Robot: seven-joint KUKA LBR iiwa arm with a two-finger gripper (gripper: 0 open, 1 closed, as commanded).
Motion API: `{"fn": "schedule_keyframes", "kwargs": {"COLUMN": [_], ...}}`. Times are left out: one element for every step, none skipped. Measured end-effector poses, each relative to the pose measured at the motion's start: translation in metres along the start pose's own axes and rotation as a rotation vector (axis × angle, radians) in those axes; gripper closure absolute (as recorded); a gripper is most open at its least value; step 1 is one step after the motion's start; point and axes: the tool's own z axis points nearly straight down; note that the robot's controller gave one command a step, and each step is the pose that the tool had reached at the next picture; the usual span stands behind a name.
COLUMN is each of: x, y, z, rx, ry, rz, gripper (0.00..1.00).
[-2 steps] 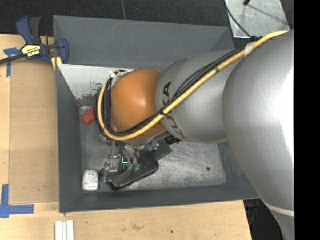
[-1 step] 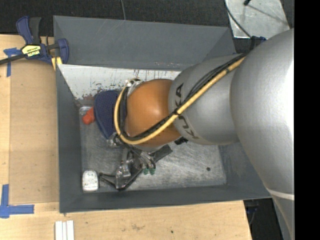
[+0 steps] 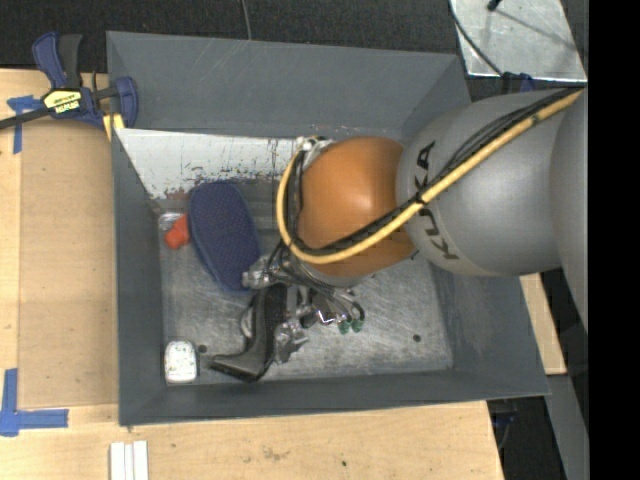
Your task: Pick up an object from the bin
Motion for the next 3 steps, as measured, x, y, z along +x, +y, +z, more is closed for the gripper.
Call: {"fn": "schedule_keyframes", "kwargs": {"x": [-0.003,-0.002,-0.005], "y": [0.029,0.002,0.0], "z": [0.063,0.076,0.073], "rx": [-0.002,-0.01,-0.007], "ry": [0.007,0.007,-0.006], "rz": [0.148,0.077,0.08], "gripper": [0.0,0.0,1.0]}}
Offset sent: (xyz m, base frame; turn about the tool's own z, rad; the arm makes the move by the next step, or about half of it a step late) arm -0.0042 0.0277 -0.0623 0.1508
